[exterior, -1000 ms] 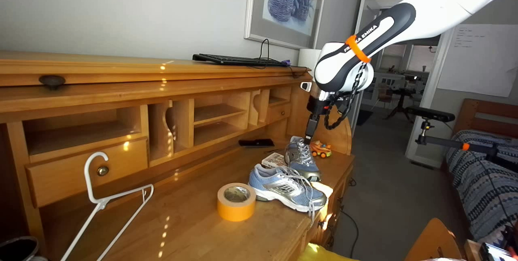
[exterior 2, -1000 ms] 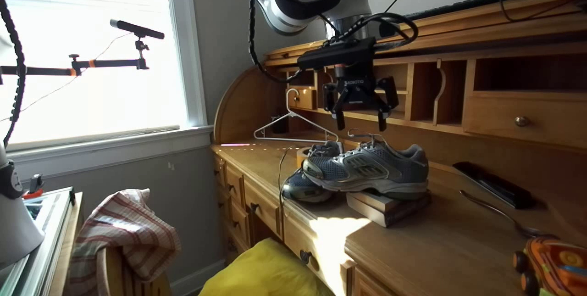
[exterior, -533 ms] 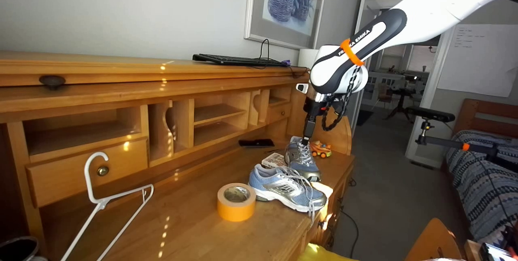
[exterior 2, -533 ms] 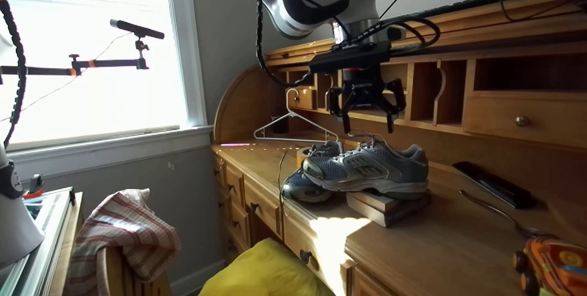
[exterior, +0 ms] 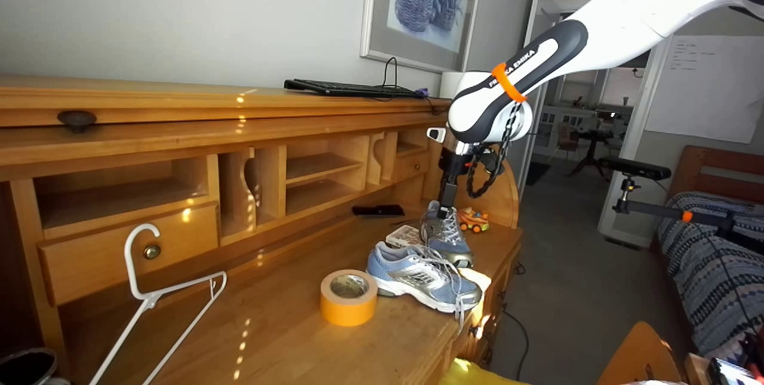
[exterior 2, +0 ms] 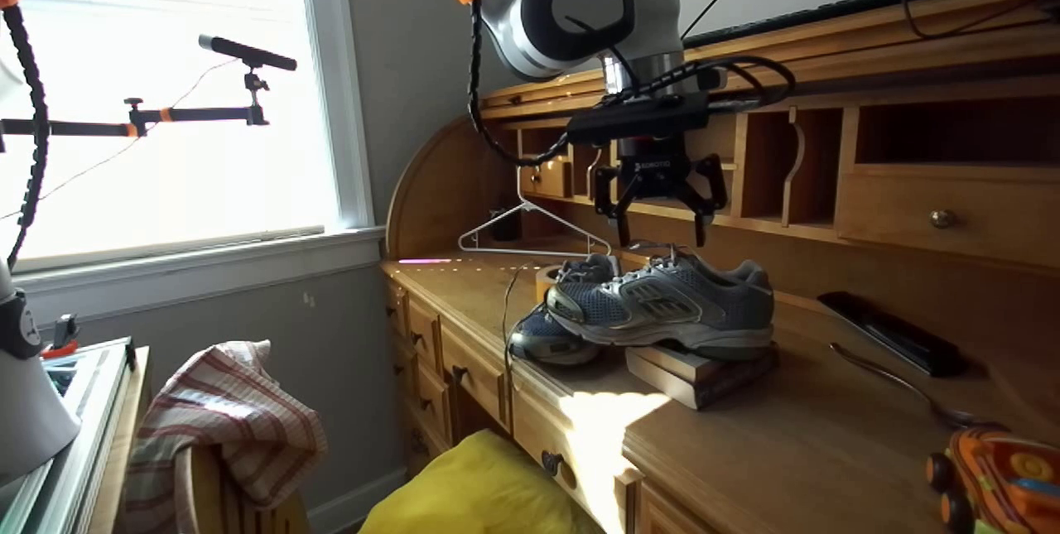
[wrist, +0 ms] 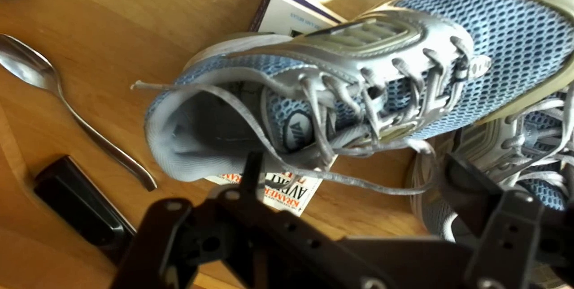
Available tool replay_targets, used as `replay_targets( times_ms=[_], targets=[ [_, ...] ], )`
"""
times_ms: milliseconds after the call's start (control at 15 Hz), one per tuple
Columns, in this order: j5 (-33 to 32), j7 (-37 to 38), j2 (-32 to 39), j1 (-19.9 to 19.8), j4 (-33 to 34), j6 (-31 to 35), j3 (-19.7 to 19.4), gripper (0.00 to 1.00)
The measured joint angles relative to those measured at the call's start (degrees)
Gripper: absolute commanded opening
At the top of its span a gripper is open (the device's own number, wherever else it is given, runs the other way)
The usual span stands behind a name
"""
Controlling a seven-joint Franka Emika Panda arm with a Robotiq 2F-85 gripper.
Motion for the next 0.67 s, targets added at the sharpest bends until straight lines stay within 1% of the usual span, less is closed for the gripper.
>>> replay_targets(
  times_ms=[533,600,667],
  targets=[
    [0.8,1.05,-0.19,0.0,1.16,-6.18,0.06,0.99],
    [1.51,1.05,-0.19,0.0,1.17,-6.67,0.11,0.96],
    [2.29,1.06,-0.18,0.0,1.17,-7.02,0.17,0.9]
  ],
)
